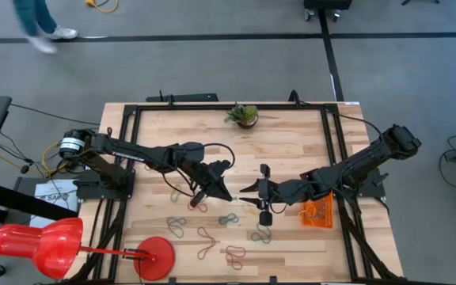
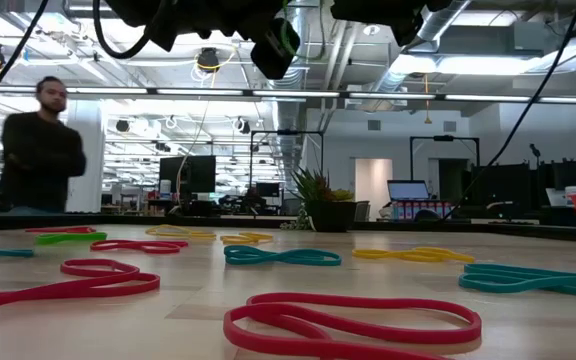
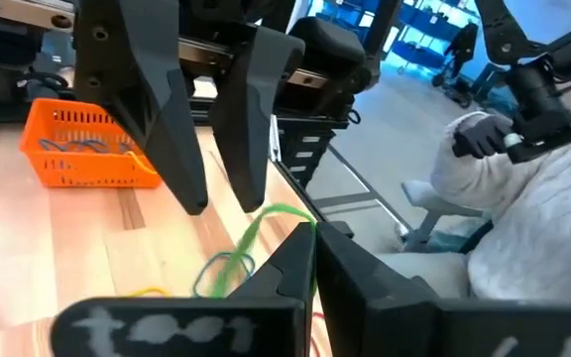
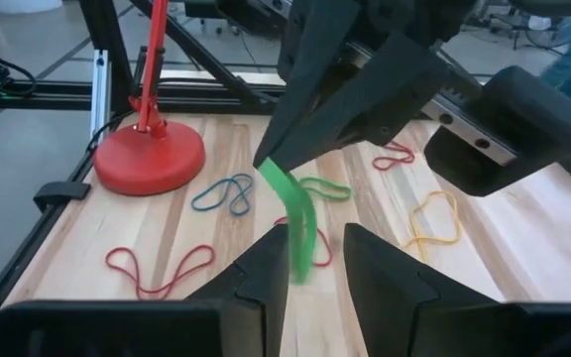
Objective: Pick and place rubber bands into bin
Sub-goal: Put the green rubber band into the orange basket, then put the yellow rubber band into the orange basket
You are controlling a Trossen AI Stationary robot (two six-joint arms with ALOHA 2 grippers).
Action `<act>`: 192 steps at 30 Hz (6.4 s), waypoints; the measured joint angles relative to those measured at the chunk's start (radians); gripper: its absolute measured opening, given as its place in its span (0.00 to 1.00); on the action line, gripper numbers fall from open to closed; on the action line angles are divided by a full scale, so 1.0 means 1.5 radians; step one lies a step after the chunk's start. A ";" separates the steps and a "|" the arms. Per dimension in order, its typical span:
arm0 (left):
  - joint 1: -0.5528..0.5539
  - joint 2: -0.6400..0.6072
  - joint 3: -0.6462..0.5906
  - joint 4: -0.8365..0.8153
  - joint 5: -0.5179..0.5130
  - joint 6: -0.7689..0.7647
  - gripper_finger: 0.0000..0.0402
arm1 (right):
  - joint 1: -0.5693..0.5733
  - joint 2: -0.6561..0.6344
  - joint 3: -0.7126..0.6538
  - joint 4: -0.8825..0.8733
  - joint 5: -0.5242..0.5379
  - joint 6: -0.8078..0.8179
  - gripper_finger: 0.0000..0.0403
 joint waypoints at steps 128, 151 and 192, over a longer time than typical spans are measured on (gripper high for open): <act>0.001 0.000 0.000 -0.085 -0.320 0.064 0.24 | 0.273 0.048 0.010 -0.829 -0.127 1.046 0.32; 0.001 0.000 0.000 -0.079 -0.316 0.064 0.24 | 0.233 0.049 0.010 -0.797 -0.087 0.838 0.32; 0.001 0.000 0.000 -0.017 -0.318 0.051 0.24 | 0.231 0.047 0.049 -0.832 -0.039 0.946 0.00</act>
